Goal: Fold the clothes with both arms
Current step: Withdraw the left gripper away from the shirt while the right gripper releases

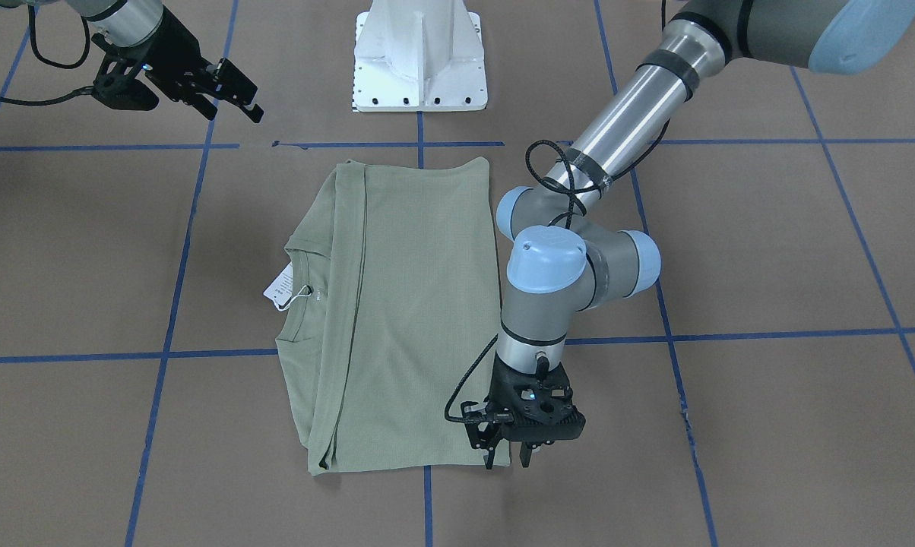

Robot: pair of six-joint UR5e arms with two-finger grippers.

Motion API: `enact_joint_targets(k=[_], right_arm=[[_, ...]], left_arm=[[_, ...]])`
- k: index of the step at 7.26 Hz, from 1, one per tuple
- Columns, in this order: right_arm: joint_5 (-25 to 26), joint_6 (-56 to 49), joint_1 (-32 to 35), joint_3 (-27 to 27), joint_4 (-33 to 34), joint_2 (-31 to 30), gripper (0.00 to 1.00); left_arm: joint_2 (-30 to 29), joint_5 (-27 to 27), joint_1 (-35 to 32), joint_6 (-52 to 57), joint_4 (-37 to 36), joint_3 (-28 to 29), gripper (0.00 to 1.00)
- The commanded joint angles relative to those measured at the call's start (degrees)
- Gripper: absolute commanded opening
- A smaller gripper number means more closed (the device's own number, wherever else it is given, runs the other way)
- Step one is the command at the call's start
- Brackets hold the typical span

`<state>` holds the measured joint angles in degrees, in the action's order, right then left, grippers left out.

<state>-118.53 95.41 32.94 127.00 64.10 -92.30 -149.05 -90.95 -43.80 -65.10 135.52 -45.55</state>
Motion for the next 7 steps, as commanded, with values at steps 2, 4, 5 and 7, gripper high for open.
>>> enact_joint_targets(k=[2,4,5,7], right_arm=[[1.1,-0.6,1.1,-6.4,1.5,6.3,1.0],[2.1,-6.7,1.1,-7.3,13.3,13.1,1.0],[3.8,-9.8,0.4,-9.6,18.5,17.9,1.0],[8.2,-10.5,-2.9,-16.3,20.4,24.8,1.0]], left_arm=[[1.8,-6.6,-2.4,3.0,-1.8,-3.4,1.0],[9.1,-10.0,-2.4,5.6,-9.5,-16.7,1.0],[12.3,-10.1,-2.4,6.8,-10.8,-21.5,1.0],[17.2,-13.3,-2.4,6.9,-13.9,-29.9,1.0]])
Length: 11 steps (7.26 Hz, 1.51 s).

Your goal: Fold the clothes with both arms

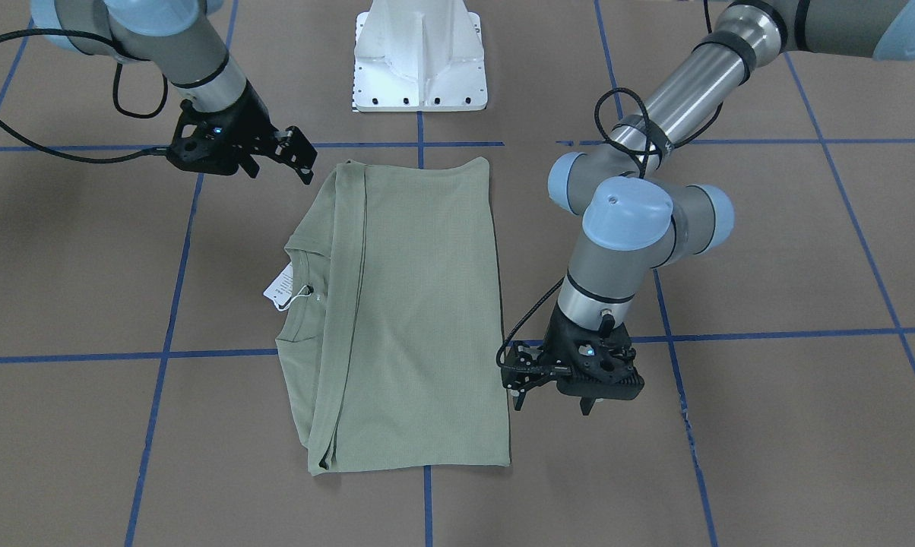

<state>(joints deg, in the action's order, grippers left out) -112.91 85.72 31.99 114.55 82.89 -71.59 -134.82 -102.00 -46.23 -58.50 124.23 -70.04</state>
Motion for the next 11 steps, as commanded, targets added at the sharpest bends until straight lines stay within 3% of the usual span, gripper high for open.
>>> enact_joint_targets(k=[1,2,4,11], right_arm=[[4.4,-2.4,-3.8,-5.9,1.7,5.4,1.0],[6.5,-5.7,-5.8,-6.7,3.4,6.1,1.0],[10.8,-9.6,-9.4,-8.9,8.0,9.1,1.0],[10.7,-12.2,-12.7,-11.6,9.5,9.4,1.0]], left_arm=[[4.5,-2.5,0.0,0.3,-5.9,-10.0,1.0],[5.4,-2.6,0.1,0.3,-8.7,-13.5,1.0],[6.0,-2.6,0.3,0.3,-9.3,-14.2,1.0],[6.6,-2.7,1.1,0.1,-8.7,-13.9,1.0]])
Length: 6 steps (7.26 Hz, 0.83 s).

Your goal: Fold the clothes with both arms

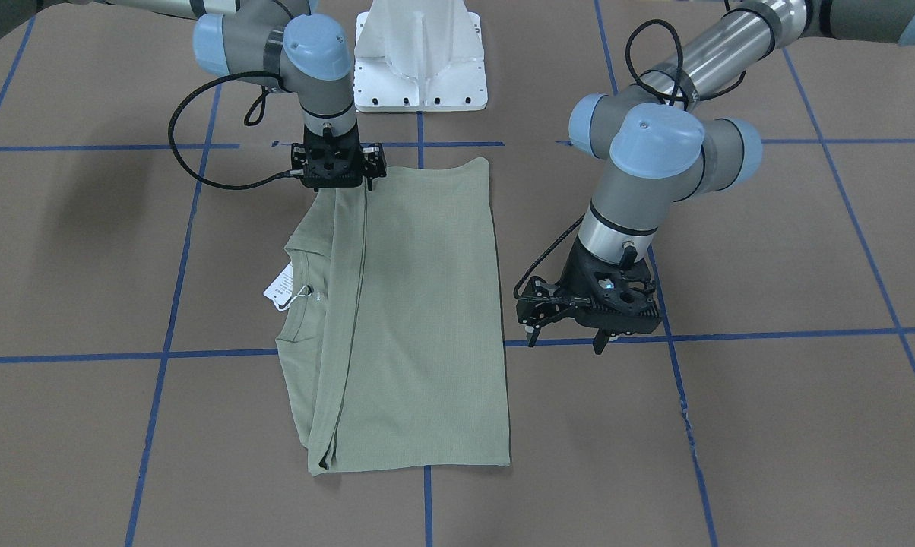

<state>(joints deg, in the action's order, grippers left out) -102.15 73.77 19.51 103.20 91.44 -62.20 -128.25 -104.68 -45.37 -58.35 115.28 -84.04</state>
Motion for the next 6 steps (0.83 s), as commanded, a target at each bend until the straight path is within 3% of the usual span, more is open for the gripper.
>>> enact_joint_targets(k=[1,6], right_arm=[[-0.2,-0.4,-0.5,-0.3,1.3,0.1,1.0],[-0.6,-0.5,-0.4,0.4,4.0,0.0,1.0]], left_arm=[[0.0,0.0,0.5,0.0,0.2,0.1,1.0],[0.0,0.1,1.3,-0.5,0.4,0.2,1.0]])
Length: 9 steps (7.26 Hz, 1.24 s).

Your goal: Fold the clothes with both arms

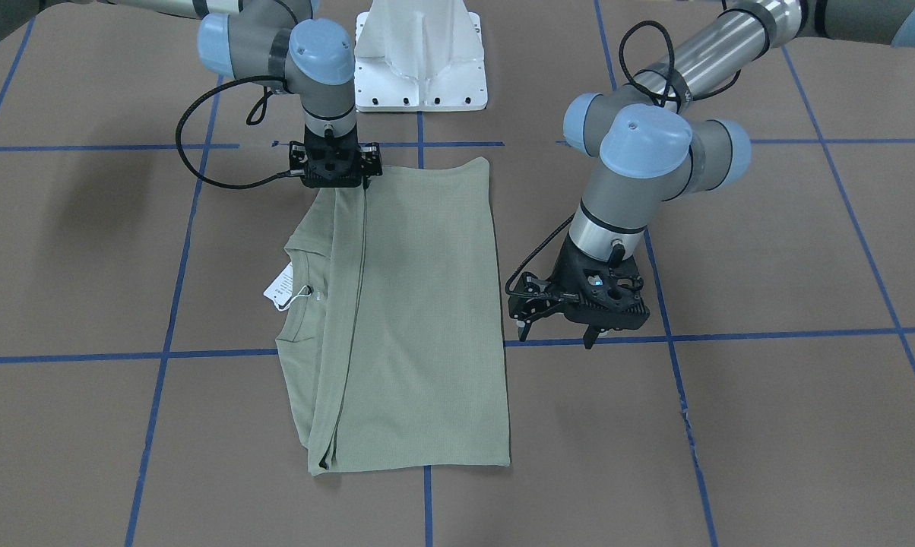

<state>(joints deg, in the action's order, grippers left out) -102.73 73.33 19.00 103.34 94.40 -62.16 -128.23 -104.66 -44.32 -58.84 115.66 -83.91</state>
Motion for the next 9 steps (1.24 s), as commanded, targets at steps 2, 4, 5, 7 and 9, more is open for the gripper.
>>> enact_joint_targets(k=[2,4,5,7,9], right_arm=[[-0.1,0.0,0.5,0.7,2.1,-0.8,1.0],[-0.1,-1.3,1.0,3.3,6.2,-1.0,1.0],[0.1,-1.4,1.0,3.7,6.2,-2.1,1.0],[0.4,-1.4,1.2,3.8,6.2,-2.9,1.0],[0.4,-1.5,1.5,6.6,6.3,-6.2,1.0]], left_arm=[[0.0,0.1,0.2,-0.1,0.2,0.1,1.0],[0.0,0.1,0.3,-0.1,0.2,0.1,1.0],[0.0,0.1,0.3,-0.1,0.3,0.1,1.0],[-0.1,0.1,0.3,-0.2,0.3,0.1,1.0],[-0.3,0.0,0.9,-0.4,0.2,0.1,1.0]])
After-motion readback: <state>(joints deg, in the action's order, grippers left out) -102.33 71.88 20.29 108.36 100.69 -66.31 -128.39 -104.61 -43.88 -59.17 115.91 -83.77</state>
